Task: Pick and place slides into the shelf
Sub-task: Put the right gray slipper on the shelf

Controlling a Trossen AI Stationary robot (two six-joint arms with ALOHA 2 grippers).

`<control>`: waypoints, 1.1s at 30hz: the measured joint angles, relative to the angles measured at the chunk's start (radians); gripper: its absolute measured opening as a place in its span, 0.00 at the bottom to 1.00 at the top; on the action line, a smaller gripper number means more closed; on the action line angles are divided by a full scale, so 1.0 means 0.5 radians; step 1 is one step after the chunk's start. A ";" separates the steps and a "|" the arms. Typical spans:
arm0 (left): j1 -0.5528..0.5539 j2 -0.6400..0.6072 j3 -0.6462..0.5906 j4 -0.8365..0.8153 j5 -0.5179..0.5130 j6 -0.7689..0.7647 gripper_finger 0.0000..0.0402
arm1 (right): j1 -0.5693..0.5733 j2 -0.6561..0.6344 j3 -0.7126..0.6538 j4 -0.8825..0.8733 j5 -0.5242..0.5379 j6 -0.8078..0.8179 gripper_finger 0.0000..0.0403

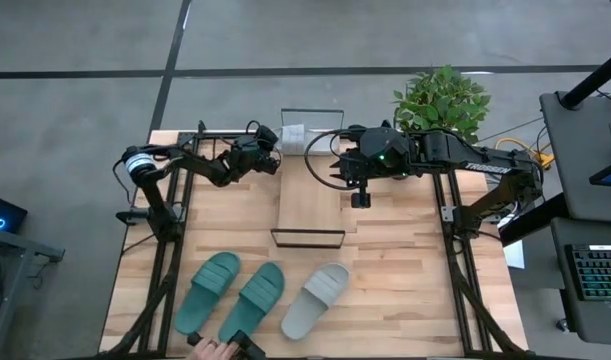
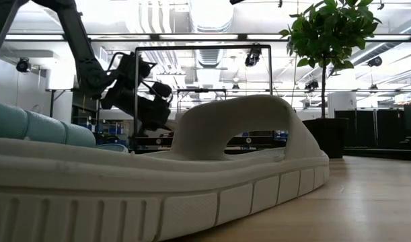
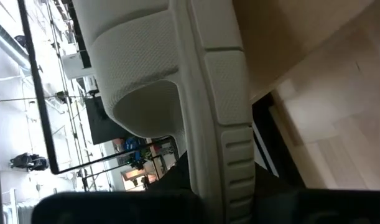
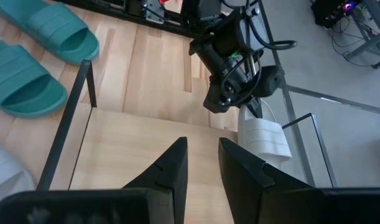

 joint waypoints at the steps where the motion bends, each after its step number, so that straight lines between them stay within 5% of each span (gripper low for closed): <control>1: 0.002 0.011 0.002 0.002 -0.002 0.000 0.03 | 0.000 0.000 0.000 0.000 0.000 0.000 0.20; 8: 0.017 0.028 0.010 -0.007 -0.051 0.038 0.04 | 0.000 0.001 0.000 -0.001 0.000 0.001 0.20; 21: 0.030 0.011 0.008 -0.222 -0.151 -0.017 0.34 | 0.000 0.001 -0.007 -0.011 0.000 0.014 0.20; 33: 0.026 -0.024 0.008 -0.245 -0.325 -0.016 0.48 | 0.000 0.001 -0.031 -0.045 0.000 0.015 0.20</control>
